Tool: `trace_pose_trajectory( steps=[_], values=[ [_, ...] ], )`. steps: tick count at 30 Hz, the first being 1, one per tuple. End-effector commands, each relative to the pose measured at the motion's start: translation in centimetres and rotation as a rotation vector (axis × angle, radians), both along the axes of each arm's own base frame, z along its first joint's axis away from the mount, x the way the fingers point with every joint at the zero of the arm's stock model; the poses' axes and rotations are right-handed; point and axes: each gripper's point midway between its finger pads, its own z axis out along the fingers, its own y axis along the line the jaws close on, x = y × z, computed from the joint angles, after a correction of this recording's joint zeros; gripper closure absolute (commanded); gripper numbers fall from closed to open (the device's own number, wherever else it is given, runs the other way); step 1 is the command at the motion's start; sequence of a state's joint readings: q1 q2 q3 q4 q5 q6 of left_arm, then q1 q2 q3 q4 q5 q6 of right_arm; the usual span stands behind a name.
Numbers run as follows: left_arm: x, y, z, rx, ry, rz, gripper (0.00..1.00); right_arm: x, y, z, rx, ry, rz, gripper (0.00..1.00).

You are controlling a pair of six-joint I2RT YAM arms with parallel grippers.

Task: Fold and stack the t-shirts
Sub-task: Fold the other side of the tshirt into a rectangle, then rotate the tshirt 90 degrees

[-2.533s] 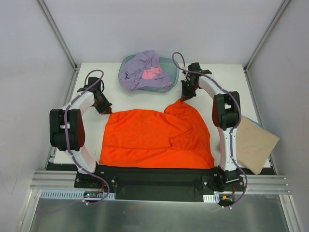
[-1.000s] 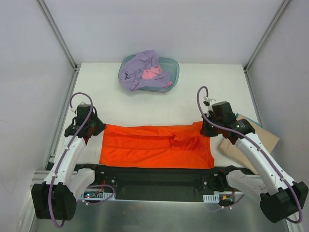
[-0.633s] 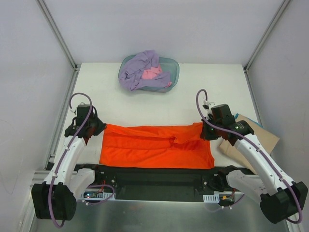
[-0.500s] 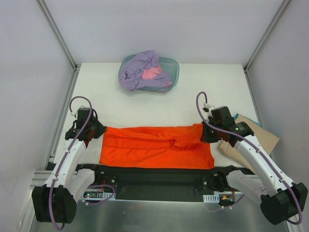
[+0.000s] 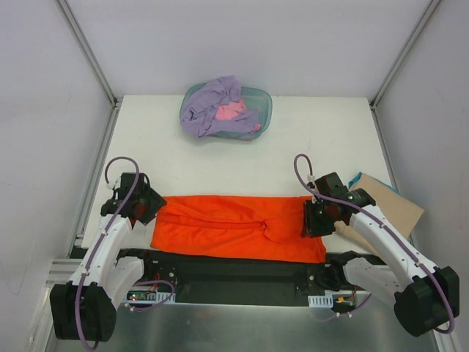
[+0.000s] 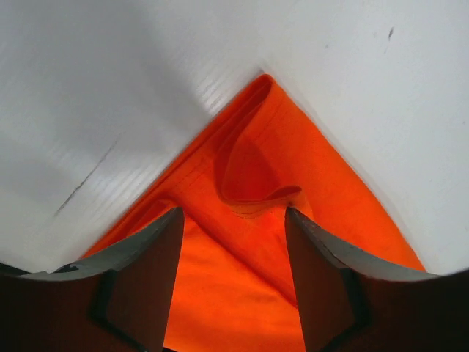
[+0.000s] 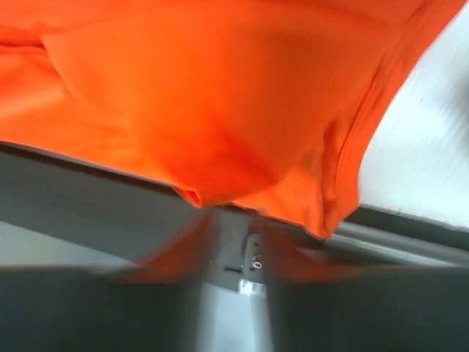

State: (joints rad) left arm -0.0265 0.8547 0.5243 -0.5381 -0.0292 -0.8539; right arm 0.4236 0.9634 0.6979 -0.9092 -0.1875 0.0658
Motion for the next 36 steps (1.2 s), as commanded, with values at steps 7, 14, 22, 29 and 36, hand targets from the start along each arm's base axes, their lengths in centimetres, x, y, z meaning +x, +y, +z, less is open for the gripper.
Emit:
trace_pose_trajectory(
  steps=[7, 14, 22, 29, 36],
  values=[
    [0.3, -0.1, 5.0, -0.04, -0.133, 0.059, 0.04, -1.2, 0.6, 4.0, 0.058, 0.0, 0.017, 0.04],
    [1.7, -3.2, 7.8, -0.125, -0.155, -0.1, 0.01, 0.9, 2.5, 5.1, 0.149, -0.074, 0.031, 0.04],
    [3.3, -10.4, 6.3, -0.113, -0.054, -0.394, 0.01, 2.8, 5.2, 2.6, 0.224, 0.005, -0.009, 0.04],
    [3.4, -12.0, 1.4, -0.107, 0.095, -0.438, 0.01, 2.5, 5.0, 0.4, 0.183, 0.061, -0.031, 0.04],
    [0.2, -10.6, -0.9, -0.092, 0.161, -0.422, 0.01, 2.0, 4.0, -1.7, 0.112, 0.123, -0.064, 0.04]
  ],
)
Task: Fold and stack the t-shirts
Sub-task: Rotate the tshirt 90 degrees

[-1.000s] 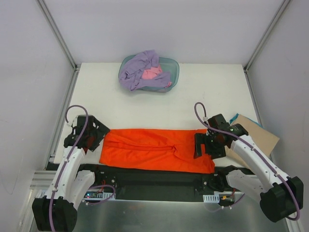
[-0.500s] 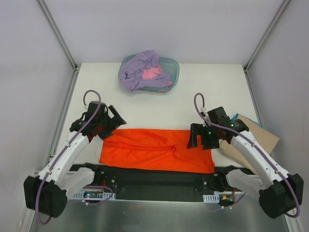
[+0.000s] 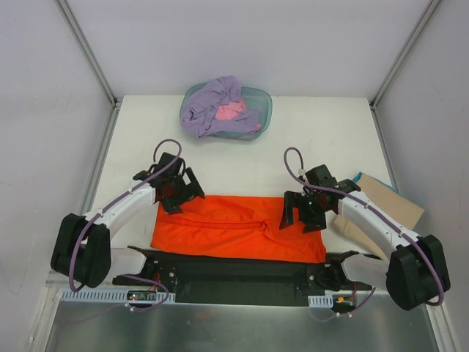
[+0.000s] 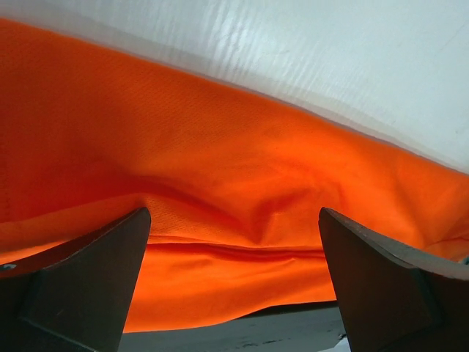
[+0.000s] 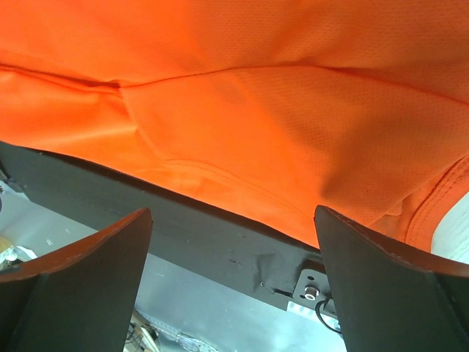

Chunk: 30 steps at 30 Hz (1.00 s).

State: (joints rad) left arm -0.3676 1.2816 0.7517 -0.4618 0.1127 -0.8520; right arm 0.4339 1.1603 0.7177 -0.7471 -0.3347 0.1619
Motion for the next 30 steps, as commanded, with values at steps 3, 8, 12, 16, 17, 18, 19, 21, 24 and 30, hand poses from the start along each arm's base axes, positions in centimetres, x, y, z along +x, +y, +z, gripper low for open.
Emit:
trace_pose_trajectory(
  steps=[3, 8, 12, 16, 17, 18, 19, 21, 24, 30],
  values=[
    [-3.3, 2.0, -1.7, 0.061, 0.033, 0.024, 0.01, 0.1, -0.2, -1.2, -0.033, 0.033, -0.02, 0.04],
    [-4.0, 3.7, -2.6, 0.141, 0.068, 0.079, 0.01, 0.1, -0.4, -1.9, -0.057, 0.051, -0.014, 0.04],
    [-3.6, 3.9, -2.4, 0.165, 0.076, 0.086, 0.01, 0.3, -0.6, -2.9, -0.085, 0.068, -0.019, 0.04],
    [-3.4, 3.7, -2.3, 0.162, 0.088, 0.079, 0.01, 1.2, -1.6, -4.3, -0.152, 0.109, -0.076, 0.03],
    [-3.5, 3.6, -2.4, 0.159, 0.092, 0.077, 0.01, 1.3, -1.7, -4.9, -0.159, 0.135, -0.088, 0.03],
    [-3.5, 3.4, -2.4, 0.152, 0.097, 0.077, 0.01, 1.9, -1.4, -5.1, -0.138, 0.136, -0.103, 0.03],
    [-3.5, 3.3, -2.4, 0.147, 0.102, 0.084, 0.01, 2.8, -1.4, -5.1, -0.129, 0.132, -0.125, 0.03],
    [-3.3, 3.1, -2.4, 0.138, 0.103, 0.094, 0.01, 4.0, -2.1, -6.1, -0.163, 0.149, -0.157, 0.03],
    [-2.4, 2.1, -2.3, 0.106, 0.073, 0.101, 0.01, 7.1, -2.2, -5.9, -0.156, 0.126, -0.197, 0.03],
    [-0.3, -0.2, -1.1, 0.038, 0.032, 0.078, 0.01, 13.8, -2.7, -5.0, -0.121, 0.105, -0.245, 0.03]
  ],
)
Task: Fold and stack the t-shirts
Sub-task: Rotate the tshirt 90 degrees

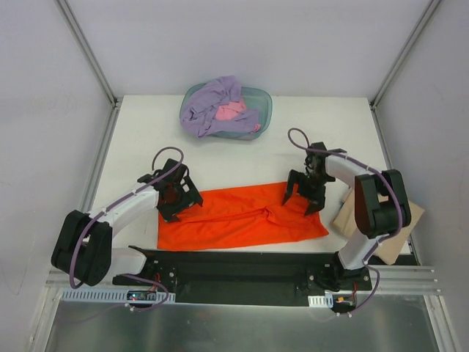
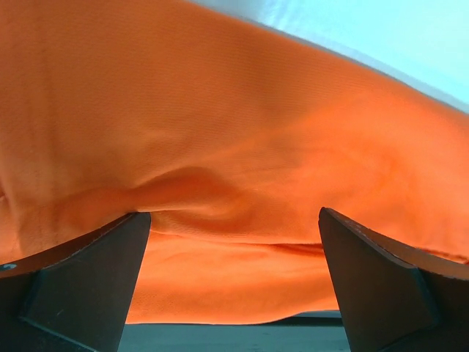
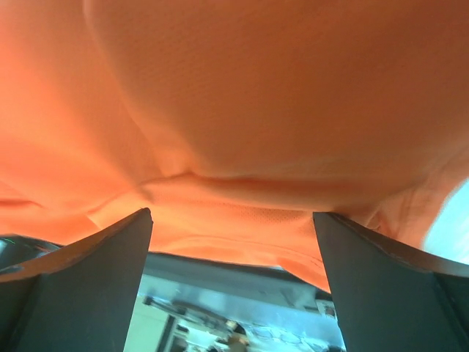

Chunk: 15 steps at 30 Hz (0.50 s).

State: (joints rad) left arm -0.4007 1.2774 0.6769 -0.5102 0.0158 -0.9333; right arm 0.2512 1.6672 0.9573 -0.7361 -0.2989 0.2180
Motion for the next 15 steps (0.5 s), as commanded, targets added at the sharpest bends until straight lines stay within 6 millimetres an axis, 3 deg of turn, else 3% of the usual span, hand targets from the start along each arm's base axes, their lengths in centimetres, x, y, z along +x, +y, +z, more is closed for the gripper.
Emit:
trace_pose_trajectory(
  steps=[1, 5, 7, 8, 9, 12, 13, 15],
  values=[
    [3.0, -2.4, 2.0, -0.079, -0.075, -0.004, 0.01, 7.3, -1.2, -0.6, -0.014, -0.136, -0.022, 0.03],
    [4.7, -4.9, 2.7, -0.166, -0.11, -0.035, 0.01, 10.7, -1.6, -0.7, 0.017, -0.131, -0.089, 0.03],
    [5.2, -5.8, 2.6, -0.189, -0.107, -0.049, 0.01, 13.6, -1.7, 0.4, 0.033, -0.174, -0.109, 0.03],
    [5.3, -6.2, 2.6, -0.198, -0.107, -0.055, 0.01, 14.1, -1.8, -0.3, 0.031, -0.147, -0.112, 0.03],
    [5.3, -6.7, 2.7, -0.216, -0.1, -0.064, 0.01, 16.0, -1.7, 0.6, 0.045, -0.181, -0.113, 0.03],
    [5.3, -8.0, 2.7, -0.239, -0.086, -0.106, 0.01, 18.0, -2.1, 0.0, 0.057, -0.15, -0.119, 0.03],
    [5.2, -8.4, 2.6, -0.247, -0.076, -0.118, 0.01, 20.0, -2.2, 0.3, 0.069, -0.173, -0.119, 0.03],
    [4.6, -9.6, 2.7, -0.273, -0.064, -0.149, 0.01, 20.7, -2.4, 0.7, 0.073, -0.154, -0.105, 0.03]
  ],
)
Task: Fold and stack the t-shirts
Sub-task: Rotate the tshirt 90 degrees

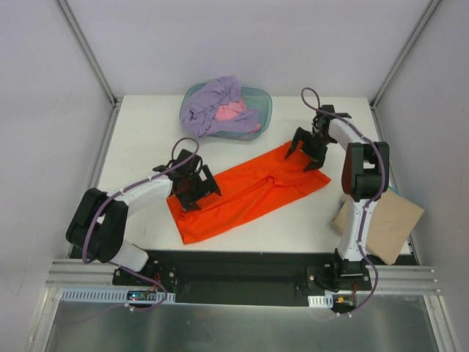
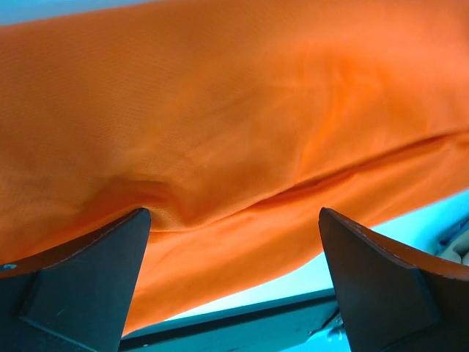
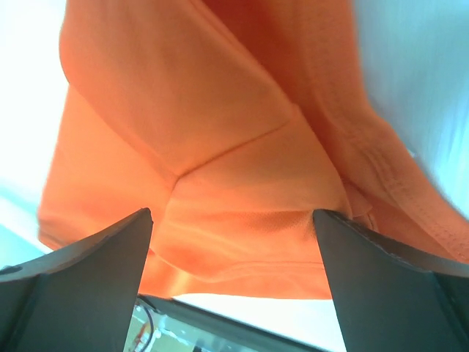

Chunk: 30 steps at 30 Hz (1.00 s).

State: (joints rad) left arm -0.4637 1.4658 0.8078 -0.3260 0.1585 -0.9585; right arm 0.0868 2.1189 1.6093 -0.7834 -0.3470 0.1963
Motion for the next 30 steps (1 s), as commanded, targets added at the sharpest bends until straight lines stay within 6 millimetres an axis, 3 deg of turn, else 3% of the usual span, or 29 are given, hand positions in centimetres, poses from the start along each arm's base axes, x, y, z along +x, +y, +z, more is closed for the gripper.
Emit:
trace_pose_trajectory(
  steps=[1, 4, 5, 7, 8, 9, 10, 15, 21, 25, 30],
  values=[
    [0.0, -3.4, 1.3, -0.096, -0.004, -0.071, 0.01, 3.7, -0.9, -0.3, -0.007, -0.019, 0.035, 0.03],
    [-0.9, -5.5, 1.4, -0.121, 0.005, -0.126, 0.01, 4.9, -1.6, -0.8, -0.015, -0.007, 0.029, 0.03],
    [-1.0, -6.1, 1.4, -0.129, 0.008, -0.139, 0.01, 6.1, -1.9, 0.0, -0.016, -0.041, 0.025, 0.03],
    [-1.5, -7.4, 1.5, -0.147, 0.015, -0.176, 0.01, 7.2, -3.4, -1.2, -0.026, -0.029, -0.007, 0.03],
    [-1.6, -7.7, 1.4, -0.152, 0.02, -0.182, 0.01, 8.6, -3.6, -0.6, -0.01, -0.061, -0.011, 0.03],
    [-1.6, -8.3, 1.5, -0.162, 0.018, -0.191, 0.01, 9.1, -4.7, -1.7, 0.011, -0.048, -0.027, 0.03],
    [-1.7, -8.7, 1.5, -0.167, 0.019, -0.197, 0.01, 10.2, -4.9, -1.2, 0.033, -0.078, -0.028, 0.03],
    [-1.7, -13.1, 3.4, -0.215, -0.036, -0.3, 0.01, 12.2, -6.3, -2.7, 0.032, -0.119, -0.012, 0.04],
    [-1.3, -17.8, 3.5, -0.257, -0.016, -0.395, 0.01, 16.4, -7.6, -0.8, 0.024, -0.287, -0.06, 0.04],
    [-2.8, -20.8, 3.7, -0.285, -0.001, -0.476, 0.01, 18.0, -8.3, 0.1, -0.015, -0.358, -0.074, 0.04],
    [-3.5, -21.9, 3.8, -0.292, -0.002, -0.512, 0.01, 19.4, -8.9, 3.3, -0.049, -0.457, -0.046, 0.04]
  ],
)
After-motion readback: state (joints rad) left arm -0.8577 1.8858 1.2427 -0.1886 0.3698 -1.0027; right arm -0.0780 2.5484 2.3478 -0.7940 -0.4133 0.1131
